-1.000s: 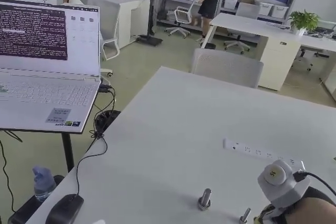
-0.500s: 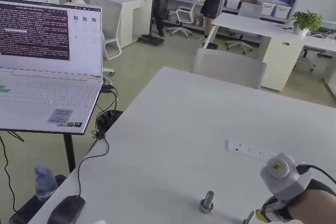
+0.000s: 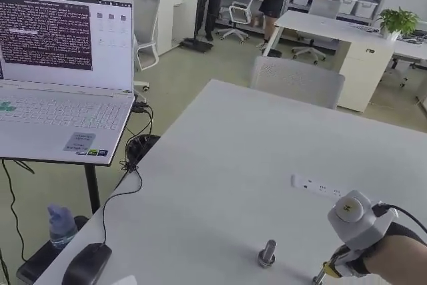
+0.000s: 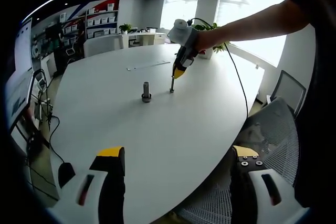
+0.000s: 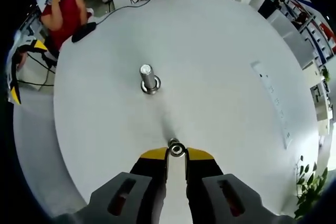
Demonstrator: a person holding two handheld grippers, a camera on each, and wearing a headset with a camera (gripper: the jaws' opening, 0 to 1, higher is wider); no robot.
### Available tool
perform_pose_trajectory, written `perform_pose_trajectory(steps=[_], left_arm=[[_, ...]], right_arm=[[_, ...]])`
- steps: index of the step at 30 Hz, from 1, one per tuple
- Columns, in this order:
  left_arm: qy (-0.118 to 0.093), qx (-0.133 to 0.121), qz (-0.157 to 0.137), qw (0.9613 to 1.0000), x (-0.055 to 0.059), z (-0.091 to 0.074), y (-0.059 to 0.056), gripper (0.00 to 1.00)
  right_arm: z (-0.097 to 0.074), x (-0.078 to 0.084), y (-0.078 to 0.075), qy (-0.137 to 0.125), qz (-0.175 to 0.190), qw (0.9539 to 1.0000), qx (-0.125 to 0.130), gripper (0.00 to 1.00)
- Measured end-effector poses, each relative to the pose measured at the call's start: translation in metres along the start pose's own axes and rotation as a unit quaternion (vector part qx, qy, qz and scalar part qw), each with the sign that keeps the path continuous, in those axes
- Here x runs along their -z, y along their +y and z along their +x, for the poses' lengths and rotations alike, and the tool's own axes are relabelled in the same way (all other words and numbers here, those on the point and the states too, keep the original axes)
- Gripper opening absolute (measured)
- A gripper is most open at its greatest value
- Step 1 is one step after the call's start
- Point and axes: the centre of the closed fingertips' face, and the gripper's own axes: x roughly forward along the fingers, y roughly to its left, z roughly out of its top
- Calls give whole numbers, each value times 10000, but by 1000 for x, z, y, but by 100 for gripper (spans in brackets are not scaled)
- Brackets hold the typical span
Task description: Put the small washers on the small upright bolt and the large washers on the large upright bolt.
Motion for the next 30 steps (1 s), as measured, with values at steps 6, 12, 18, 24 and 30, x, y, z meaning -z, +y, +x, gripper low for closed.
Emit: perform_pose_trajectory(steps=[6, 12, 18, 24, 30], left_arm=[[-49, -16, -61, 10000, -1, 1, 3, 84], [-42, 3, -52, 10000, -2, 4, 4, 84], [-19, 25, -31, 10000, -3, 6, 5, 83], [-26, 26, -39, 10000, -1, 8, 6, 83], [14, 50, -84, 10000, 1, 10, 6, 82]], right_arm=[[4, 0, -1, 34, 18, 10000, -27, 13], [6, 2, 1, 92, 11, 10000, -34, 13], [8, 2, 2, 104, 14, 9999, -55, 13], [12, 3, 1, 141, 12, 9999, -75, 13], [16, 5, 0, 186, -5, 9998, -96, 13]])
